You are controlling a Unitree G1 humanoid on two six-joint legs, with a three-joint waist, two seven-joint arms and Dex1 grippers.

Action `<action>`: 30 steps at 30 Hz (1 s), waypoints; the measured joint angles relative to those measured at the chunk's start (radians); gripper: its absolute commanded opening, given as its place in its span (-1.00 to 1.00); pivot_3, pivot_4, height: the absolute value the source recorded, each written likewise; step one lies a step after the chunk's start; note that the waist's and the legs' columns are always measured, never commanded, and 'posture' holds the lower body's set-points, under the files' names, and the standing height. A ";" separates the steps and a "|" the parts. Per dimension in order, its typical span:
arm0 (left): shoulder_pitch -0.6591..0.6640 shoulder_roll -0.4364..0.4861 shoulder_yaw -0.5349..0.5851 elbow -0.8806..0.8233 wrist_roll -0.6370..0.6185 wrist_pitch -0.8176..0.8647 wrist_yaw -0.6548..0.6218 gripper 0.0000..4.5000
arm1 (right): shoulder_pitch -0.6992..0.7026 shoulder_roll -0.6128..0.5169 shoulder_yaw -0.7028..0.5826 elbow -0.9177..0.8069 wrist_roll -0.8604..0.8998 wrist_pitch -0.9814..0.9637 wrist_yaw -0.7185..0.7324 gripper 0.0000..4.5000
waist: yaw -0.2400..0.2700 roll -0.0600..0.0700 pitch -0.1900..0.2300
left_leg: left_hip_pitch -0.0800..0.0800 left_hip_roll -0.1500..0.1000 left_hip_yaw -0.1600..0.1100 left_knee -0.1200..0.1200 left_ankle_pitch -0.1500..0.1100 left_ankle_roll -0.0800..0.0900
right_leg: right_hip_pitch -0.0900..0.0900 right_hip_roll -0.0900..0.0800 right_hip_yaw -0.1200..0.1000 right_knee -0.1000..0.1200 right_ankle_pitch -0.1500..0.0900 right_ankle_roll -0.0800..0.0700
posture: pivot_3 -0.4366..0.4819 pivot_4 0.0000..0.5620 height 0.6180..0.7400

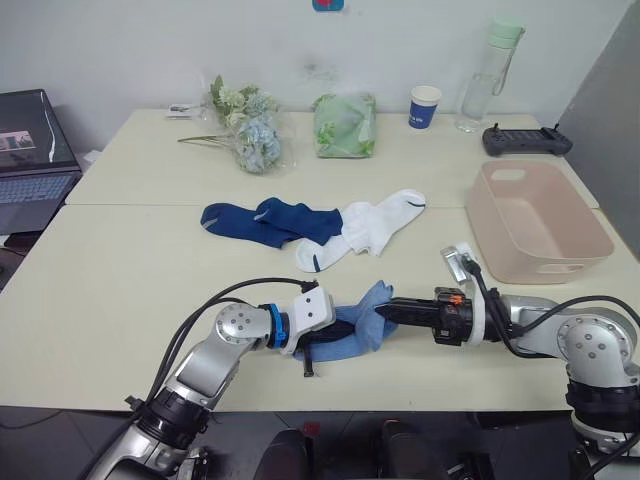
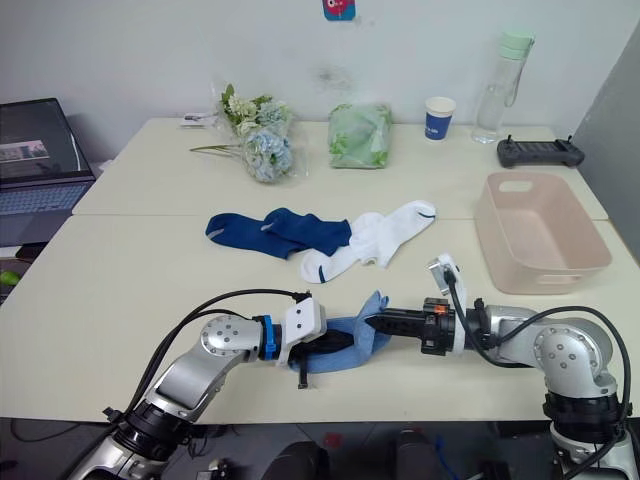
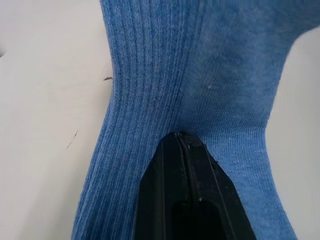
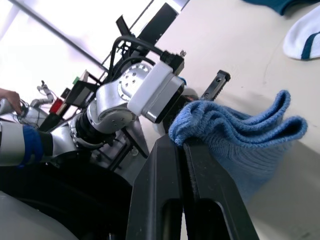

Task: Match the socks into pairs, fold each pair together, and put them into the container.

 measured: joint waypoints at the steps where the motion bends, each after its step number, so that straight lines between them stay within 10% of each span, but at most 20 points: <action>1: 0.005 0.005 0.005 -0.009 -0.007 0.014 0.000 -1.00 | 0.000 0.001 0.014 0.003 -0.009 -0.007 0.007 -0.99 | -0.001 0.000 0.000 | 0.000 0.000 0.000 0.000 0.000 0.000 | 0.000 0.000 0.000 0.000 0.000 0.000 | -0.05 -0.47 1.00; 18: 0.143 0.337 0.428 -0.284 -0.317 0.408 -0.022 -1.00 | -0.234 0.212 0.400 0.250 -0.309 -0.194 0.152 -0.99 | -0.002 0.001 0.001 | -0.001 0.000 -0.001 -0.001 0.000 0.000 | -0.002 0.000 0.000 0.000 0.000 0.000 | -0.05 -0.47 1.00; 30: 0.150 0.336 0.426 -0.290 -0.342 0.406 -0.007 -1.00 | -0.282 0.207 0.356 0.254 -0.310 -0.130 0.213 0.56 | -0.002 0.001 0.001 | -0.001 0.001 -0.002 -0.001 0.000 0.000 | -0.003 -0.001 -0.001 0.000 0.000 0.000 | -0.05 -0.47 1.00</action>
